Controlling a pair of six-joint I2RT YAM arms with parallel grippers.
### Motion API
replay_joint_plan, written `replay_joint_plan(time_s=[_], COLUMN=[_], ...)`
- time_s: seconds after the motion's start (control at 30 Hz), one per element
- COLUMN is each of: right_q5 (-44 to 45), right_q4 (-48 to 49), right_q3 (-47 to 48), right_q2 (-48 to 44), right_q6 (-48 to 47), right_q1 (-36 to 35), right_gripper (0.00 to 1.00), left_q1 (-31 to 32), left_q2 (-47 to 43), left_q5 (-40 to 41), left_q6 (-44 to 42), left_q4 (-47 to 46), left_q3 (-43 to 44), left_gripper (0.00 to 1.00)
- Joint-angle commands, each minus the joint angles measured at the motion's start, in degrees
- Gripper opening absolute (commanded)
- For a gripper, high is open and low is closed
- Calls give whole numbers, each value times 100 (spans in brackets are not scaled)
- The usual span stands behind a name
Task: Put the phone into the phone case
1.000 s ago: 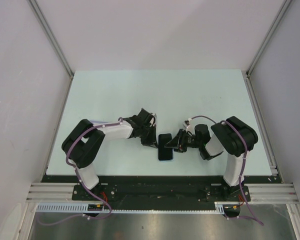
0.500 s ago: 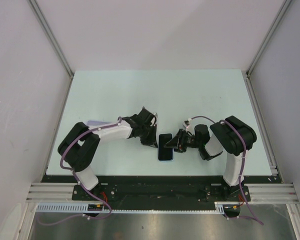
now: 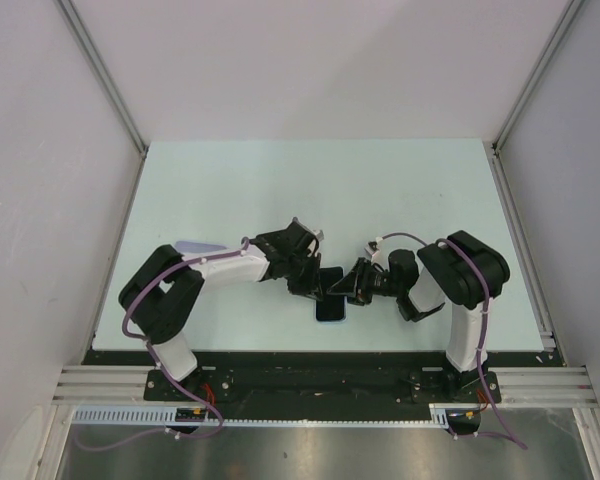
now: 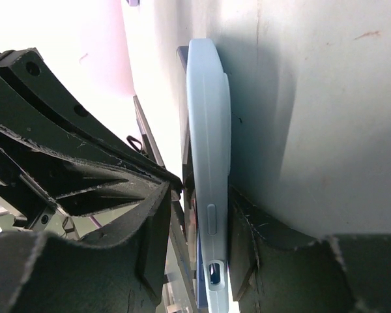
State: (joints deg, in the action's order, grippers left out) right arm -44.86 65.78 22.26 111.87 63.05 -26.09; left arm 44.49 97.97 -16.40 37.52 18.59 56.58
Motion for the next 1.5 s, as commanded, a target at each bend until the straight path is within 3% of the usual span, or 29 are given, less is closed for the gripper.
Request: replay_joint_plan(time_s=[0.0, 0.13, 0.4, 0.63, 1.47], right_q5=[-23, -31, -75, -84, -58], right_q4=[462, 559, 655, 752, 1744], right_q3=[85, 77, 15, -11, -82], right_q2=[124, 177, 186, 212, 739], right_q6=[94, 120, 155, 190, 708], right_q1=[-81, -72, 7, 42, -81], right_gripper=[41, 41, 41, 41, 38], left_q1=[33, 33, -2, 86, 385], left_q2=[29, -146, -639, -516, 82], left_q5=[-153, -39, 1042, 701, 287], left_q6=[107, 72, -324, -227, -43], left_q4=[-286, -111, 751, 453, 259], left_q3=[73, 108, 179, -103, 398], left_gripper=[0, 0, 0, 0, 0])
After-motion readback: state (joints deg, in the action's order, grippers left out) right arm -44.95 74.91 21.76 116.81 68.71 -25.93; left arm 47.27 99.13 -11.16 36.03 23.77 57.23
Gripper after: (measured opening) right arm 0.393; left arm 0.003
